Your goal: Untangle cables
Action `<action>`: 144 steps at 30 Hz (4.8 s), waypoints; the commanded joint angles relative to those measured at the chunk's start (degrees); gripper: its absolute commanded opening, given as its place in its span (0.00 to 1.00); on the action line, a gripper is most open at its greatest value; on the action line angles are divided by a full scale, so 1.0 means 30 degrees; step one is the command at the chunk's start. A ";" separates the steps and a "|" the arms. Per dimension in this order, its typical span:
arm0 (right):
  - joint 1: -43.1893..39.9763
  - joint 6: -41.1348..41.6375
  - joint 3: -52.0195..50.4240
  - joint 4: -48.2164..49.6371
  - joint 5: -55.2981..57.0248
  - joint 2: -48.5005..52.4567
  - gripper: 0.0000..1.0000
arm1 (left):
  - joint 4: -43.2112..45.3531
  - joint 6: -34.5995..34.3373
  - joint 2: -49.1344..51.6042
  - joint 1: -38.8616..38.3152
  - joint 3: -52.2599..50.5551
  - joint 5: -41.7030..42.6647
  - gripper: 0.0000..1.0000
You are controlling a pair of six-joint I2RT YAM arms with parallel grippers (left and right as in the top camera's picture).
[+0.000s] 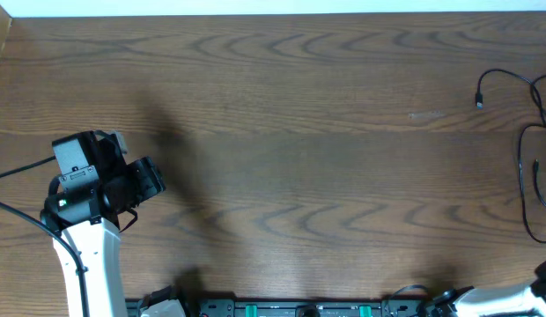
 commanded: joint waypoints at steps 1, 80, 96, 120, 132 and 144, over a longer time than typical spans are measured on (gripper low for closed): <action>0.1807 -0.7810 0.0197 0.1246 -0.6819 -0.0488 0.99 | -0.0036 0.0270 0.0095 -0.0044 0.0102 0.0685 0.66; 1.4134 -1.0819 1.4790 0.0787 0.8954 1.4622 0.89 | -0.0984 0.0270 0.0095 -0.0044 0.0102 0.1100 0.66; 1.4003 -0.9668 1.4542 0.1588 0.8976 1.7711 0.92 | -0.0984 0.0270 0.0095 -0.0044 0.0102 0.1107 0.66; 1.1446 -0.6564 1.4542 -0.1523 1.0411 1.7952 0.01 | -0.0969 0.0335 0.0095 -0.0044 0.0102 0.1100 0.66; 0.4568 -0.5115 1.4542 -0.4116 0.8240 1.7952 0.01 | -0.0976 0.0328 0.0095 -0.0044 0.0102 0.1100 0.66; 0.2331 -1.1285 1.4549 -0.4415 -0.2929 1.7923 0.43 | -0.0976 0.0328 0.0095 -0.0044 0.0102 0.1107 0.66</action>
